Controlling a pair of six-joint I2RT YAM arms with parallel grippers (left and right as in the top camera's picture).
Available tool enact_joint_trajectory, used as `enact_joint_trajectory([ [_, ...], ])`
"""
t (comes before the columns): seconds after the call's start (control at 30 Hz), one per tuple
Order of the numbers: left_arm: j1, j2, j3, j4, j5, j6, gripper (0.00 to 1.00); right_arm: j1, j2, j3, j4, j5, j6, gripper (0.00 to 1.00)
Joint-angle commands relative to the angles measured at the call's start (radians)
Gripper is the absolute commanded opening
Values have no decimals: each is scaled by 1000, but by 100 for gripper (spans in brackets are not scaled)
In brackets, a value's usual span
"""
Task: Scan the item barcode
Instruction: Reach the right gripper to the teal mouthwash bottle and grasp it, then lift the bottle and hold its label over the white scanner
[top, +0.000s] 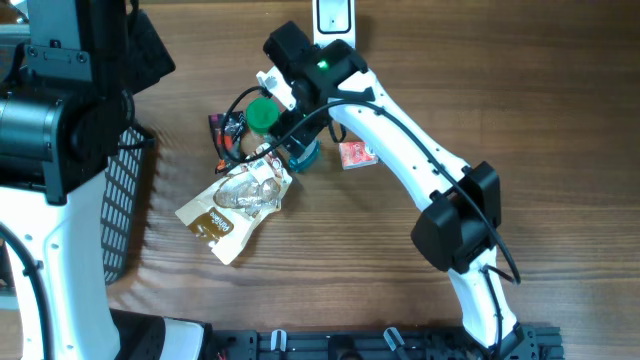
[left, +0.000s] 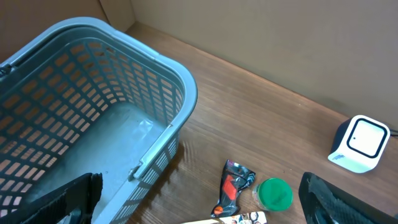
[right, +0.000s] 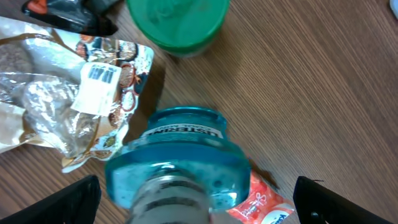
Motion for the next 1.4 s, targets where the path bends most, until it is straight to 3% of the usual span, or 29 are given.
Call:
enact_joint_trajectory([
  [0.0,8,-7,5,-1,2,-11,100,-1,56,13,1,-39,-11,100],
  [0.7,8,-7,5,-3,13,-29,100,-1,114,13,-2,-46,-22,100],
  [0.83,8,-7,5,-12,13,-29,100,-1,114,13,-6,3,-22,85],
  [0.9,8,-7,5,-13,13,-29,100,-1,114,13,-5,3,-22,69],
  [1.1,8,-7,5,-13,13,-29,100,-1,114,13,-5,2,-10,69],
  [1.37,8,-7,5,-14,13,-29,100,-7,17,13,-46,-70,192,69],
])
